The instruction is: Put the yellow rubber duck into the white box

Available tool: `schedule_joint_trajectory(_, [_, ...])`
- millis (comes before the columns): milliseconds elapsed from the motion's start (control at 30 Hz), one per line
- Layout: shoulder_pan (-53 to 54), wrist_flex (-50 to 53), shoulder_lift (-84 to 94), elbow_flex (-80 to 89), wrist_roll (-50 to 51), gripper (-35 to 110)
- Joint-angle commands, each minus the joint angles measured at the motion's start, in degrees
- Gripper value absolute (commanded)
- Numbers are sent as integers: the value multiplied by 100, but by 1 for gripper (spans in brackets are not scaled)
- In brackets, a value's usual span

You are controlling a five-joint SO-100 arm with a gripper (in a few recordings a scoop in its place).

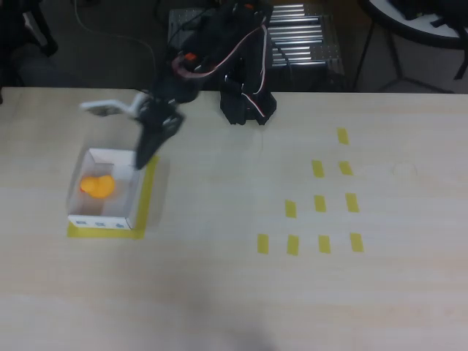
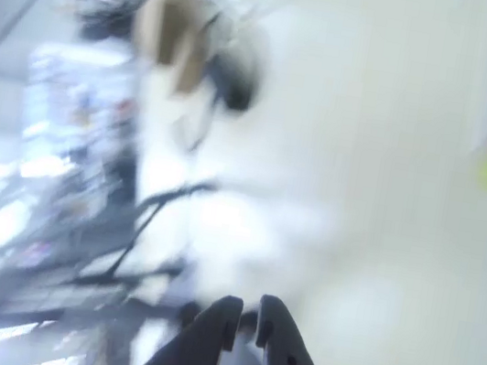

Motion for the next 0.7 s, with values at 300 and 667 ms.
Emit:
schedule_joint_trajectory(300, [-2839,1696,5458,4720,2162,0])
schedule_joint_trajectory(667, [-2971,2435,6548,5924,2241,0])
